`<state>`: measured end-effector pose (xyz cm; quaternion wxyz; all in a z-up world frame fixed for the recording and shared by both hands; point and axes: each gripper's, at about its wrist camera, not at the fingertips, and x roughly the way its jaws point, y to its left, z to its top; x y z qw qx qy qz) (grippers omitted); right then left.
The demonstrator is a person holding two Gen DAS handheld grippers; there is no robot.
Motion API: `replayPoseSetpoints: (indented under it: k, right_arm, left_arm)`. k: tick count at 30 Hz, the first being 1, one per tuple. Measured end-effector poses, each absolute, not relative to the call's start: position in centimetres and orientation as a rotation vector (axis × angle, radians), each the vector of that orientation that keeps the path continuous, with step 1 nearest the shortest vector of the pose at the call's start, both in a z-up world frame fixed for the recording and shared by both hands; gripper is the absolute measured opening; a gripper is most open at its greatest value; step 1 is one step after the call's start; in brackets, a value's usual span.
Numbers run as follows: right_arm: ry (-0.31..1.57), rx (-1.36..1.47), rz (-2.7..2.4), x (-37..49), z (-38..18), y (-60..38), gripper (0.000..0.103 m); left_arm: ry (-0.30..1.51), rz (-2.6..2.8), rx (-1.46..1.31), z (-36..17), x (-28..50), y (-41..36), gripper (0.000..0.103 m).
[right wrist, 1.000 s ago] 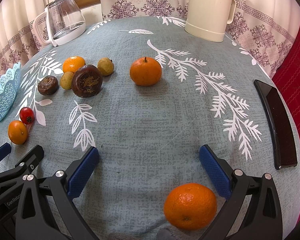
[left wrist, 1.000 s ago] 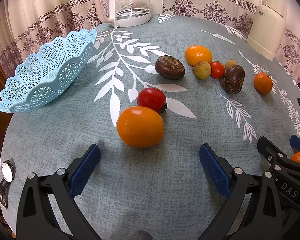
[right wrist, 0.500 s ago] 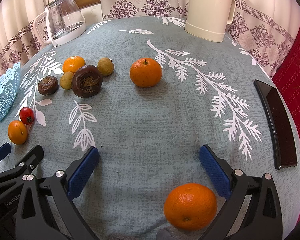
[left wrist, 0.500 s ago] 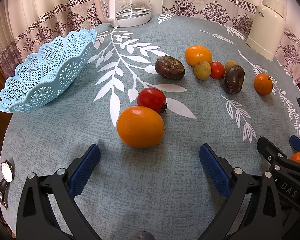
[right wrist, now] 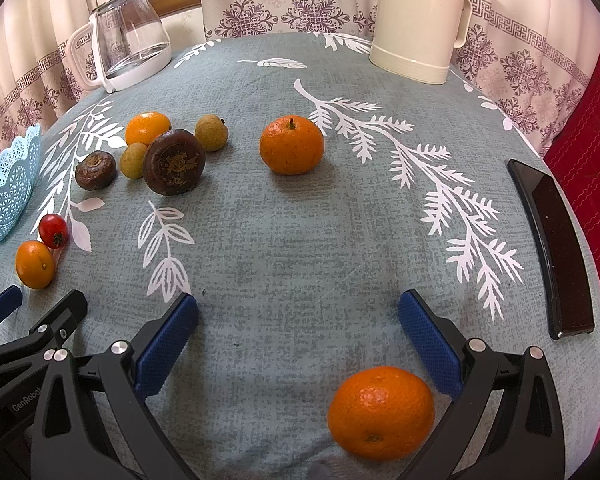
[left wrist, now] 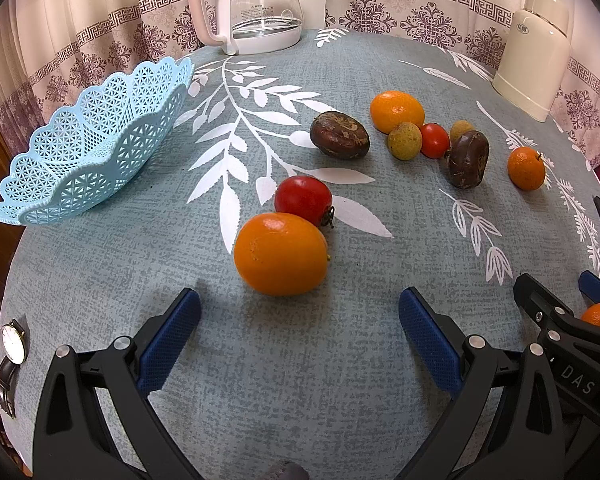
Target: Organize fruits
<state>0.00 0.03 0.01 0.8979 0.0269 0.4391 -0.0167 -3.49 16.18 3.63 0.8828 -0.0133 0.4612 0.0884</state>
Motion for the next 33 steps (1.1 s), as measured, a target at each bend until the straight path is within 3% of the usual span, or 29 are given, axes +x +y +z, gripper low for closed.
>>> replayPoseSetpoints:
  k: [33]
  right_arm:
    - [0.928, 0.005, 0.065, -0.3, 0.1, -0.3, 0.098]
  left_arm:
    - [0.897, 0.072, -0.080, 5.7, -4.3, 18.8, 0.101]
